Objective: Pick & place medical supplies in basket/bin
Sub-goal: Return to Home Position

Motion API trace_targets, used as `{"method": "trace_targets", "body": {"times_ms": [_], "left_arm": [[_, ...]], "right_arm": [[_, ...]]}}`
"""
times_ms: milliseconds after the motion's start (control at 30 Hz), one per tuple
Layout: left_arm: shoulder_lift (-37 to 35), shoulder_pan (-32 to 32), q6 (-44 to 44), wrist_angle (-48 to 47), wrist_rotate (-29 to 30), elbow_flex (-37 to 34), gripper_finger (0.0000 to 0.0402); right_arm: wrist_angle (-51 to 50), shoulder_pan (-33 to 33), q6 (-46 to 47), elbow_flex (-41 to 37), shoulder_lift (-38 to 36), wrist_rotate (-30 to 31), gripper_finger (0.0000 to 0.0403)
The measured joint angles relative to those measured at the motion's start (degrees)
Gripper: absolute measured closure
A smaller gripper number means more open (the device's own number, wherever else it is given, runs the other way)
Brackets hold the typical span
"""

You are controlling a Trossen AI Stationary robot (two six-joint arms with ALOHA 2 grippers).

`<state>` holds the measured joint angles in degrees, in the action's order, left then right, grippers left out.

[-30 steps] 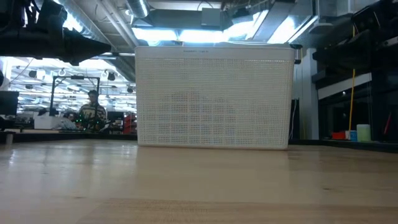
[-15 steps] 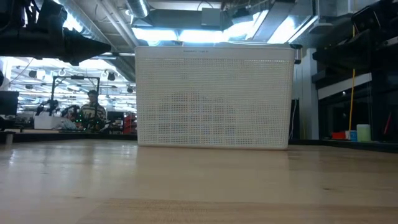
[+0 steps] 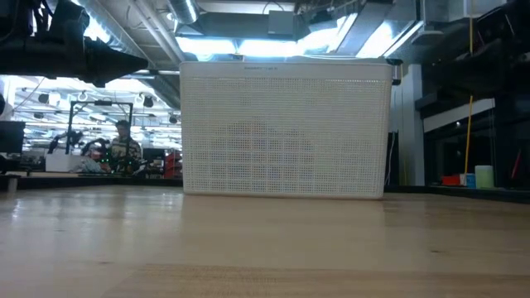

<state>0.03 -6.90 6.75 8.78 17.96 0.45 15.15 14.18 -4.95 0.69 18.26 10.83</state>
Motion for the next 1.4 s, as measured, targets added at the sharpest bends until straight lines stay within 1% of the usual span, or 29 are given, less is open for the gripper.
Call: {"method": "trace_targets", "body": {"times_ms": [67,167,300,433,700,800,1400], "left_arm": [[0.00,0.00,-0.01,0.02,0.01,0.00,0.0396],[0.00,-0.01,-0.01,0.02,0.00,0.00,0.0396],[0.00,0.00,0.01,0.00,0.00,0.00,0.0393],[0.00,0.00,-0.01,0.02,0.00,0.00,0.0390],[0.07,0.00,0.01,0.00,0.00,0.00,0.0393],[0.07,0.00,-0.01,0.01,0.02,0.00,0.0395],[0.09,0.00,0.01,0.00,0.02,0.00,0.0396]], "right_arm": [[-4.43,-0.05,0.18,0.00,-3.64,0.00,0.0380],[-9.86,-0.05,3.05,0.00,-8.97,-0.35,0.0379],[-12.04,-0.05,2.83,0.00,-14.61,-0.41,0.0379],[-12.60,-0.05,1.64,0.00,-18.25,-0.41,0.0379],[-12.74,0.11,0.38,-0.02,-18.23,-0.52,0.0379],[-12.78,0.12,-0.37,-0.02,-18.23,-1.62,0.0379],[-12.82,0.12,-0.02,-0.04,-17.66,-1.45,0.0379]]}}
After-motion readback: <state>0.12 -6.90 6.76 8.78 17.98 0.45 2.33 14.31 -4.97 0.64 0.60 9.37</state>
